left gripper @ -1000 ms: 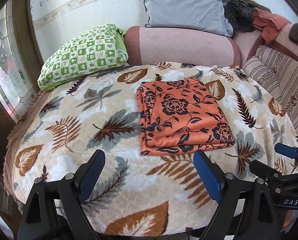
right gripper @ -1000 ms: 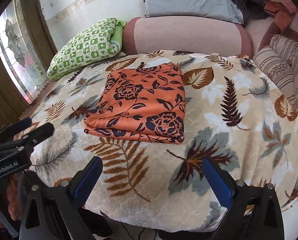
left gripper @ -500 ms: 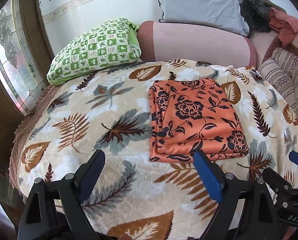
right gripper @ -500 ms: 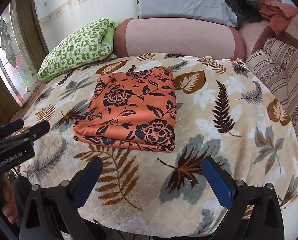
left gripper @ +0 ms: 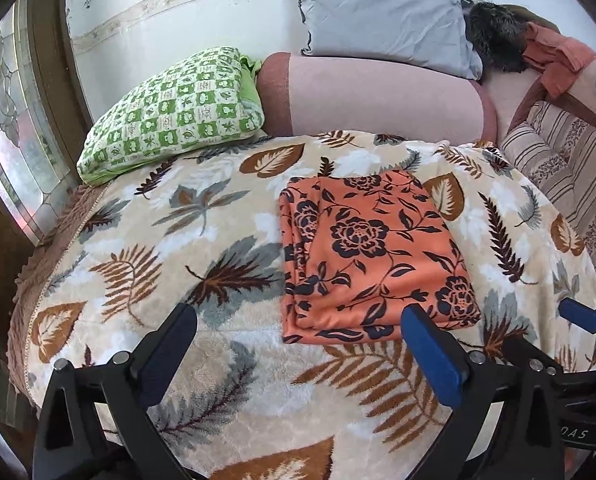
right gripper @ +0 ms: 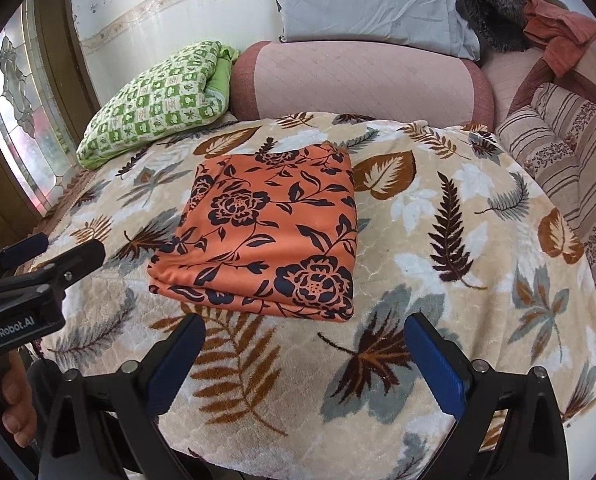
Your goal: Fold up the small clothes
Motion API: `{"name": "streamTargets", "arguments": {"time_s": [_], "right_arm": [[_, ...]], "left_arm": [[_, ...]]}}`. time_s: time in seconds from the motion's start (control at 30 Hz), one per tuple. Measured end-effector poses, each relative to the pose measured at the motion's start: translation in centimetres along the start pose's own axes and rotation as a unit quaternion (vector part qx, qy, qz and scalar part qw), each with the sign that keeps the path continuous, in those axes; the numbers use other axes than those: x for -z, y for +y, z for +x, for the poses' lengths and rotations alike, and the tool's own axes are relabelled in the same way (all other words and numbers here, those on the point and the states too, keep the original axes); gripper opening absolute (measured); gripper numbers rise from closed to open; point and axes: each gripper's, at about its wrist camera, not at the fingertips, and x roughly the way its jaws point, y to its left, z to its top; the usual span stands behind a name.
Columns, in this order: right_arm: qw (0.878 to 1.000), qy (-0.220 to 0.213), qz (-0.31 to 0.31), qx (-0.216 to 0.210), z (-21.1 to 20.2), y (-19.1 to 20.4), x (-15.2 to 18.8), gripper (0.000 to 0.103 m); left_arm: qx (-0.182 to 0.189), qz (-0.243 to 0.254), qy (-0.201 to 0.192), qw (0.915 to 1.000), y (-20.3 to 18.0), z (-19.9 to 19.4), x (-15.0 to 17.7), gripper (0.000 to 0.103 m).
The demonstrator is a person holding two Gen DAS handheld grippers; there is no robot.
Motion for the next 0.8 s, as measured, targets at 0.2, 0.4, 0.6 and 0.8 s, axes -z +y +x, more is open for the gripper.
{"name": "streamTargets", "arguments": {"time_s": [0.2, 0.4, 0.6, 0.8], "right_arm": [[1.0, -0.005, 0.005, 0.0, 0.3, -0.3, -0.4, 0.101], [1.0, -0.012, 0.024, 0.005, 1.0, -1.6, -1.4, 0.101], [1.0, -0.017, 0.018, 0.002, 0.7, -1.1, -1.5, 0.101], [1.0, -0.018, 0.021, 0.003, 0.1, -1.2, -1.1, 0.101]], "left_arm": [[-0.002, -0.005, -0.003, 1.0, 1.0, 0.3, 0.0, 0.102], [-0.015, -0.023, 0.001, 0.9996, 2.8, 1.0, -0.1, 0.101], [-0.015, -0.024, -0.004, 0.9996, 3.1, 0.6, -0.2, 0.101], [-0.01, -0.017, -0.007, 0.9998, 2.4, 0.0, 0.0, 0.102]]}}
